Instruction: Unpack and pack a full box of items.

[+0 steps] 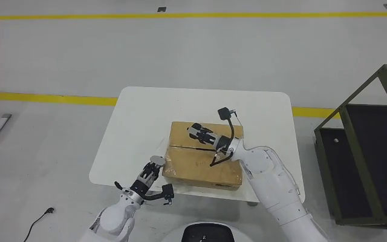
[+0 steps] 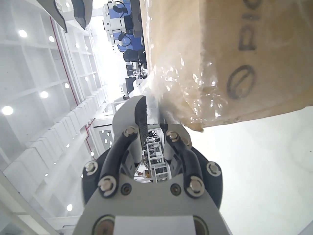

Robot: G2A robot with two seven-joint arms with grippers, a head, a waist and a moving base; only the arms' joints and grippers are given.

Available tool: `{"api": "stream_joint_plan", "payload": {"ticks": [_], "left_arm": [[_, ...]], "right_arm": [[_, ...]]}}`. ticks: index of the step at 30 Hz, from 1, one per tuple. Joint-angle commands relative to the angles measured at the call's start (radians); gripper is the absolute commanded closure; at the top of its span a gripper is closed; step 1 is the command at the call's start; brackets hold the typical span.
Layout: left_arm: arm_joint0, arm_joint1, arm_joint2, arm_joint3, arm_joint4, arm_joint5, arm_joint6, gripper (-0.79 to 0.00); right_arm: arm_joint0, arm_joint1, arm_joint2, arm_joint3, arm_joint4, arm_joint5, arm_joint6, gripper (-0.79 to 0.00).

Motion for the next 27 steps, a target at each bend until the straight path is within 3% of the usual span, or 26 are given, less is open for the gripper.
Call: {"api": "stream_joint_plan", "payload": {"ticks": [1, 9, 17, 27], "left_arm": [[0.003, -0.003, -0.006, -0.010, -0.060, -0.026, -0.007, 0.000], [0.012, -0.020, -0.054, -0.082, -0.454, -0.219, -0.107, 0.000], [0.017, -0.035, -0.133, -0.160, -0.975, -0.474, -0.293, 0.000], [-0.015, -0.047, -0.221, -0.173, -1.490, -0.558, -0.538, 0.000]], "right_arm": [[0.003, 0.000, -0.007, 0.008, 0.003, -0.001, 0.003, -0.154], [0.022, -0.003, -0.041, 0.062, 0.014, 0.005, 0.017, -0.049], [0.042, -0.008, -0.068, 0.102, 0.025, 0.006, 0.009, -0.022], [0.058, -0.012, -0.092, 0.145, 0.040, 0.002, 0.002, 0.000]]}}
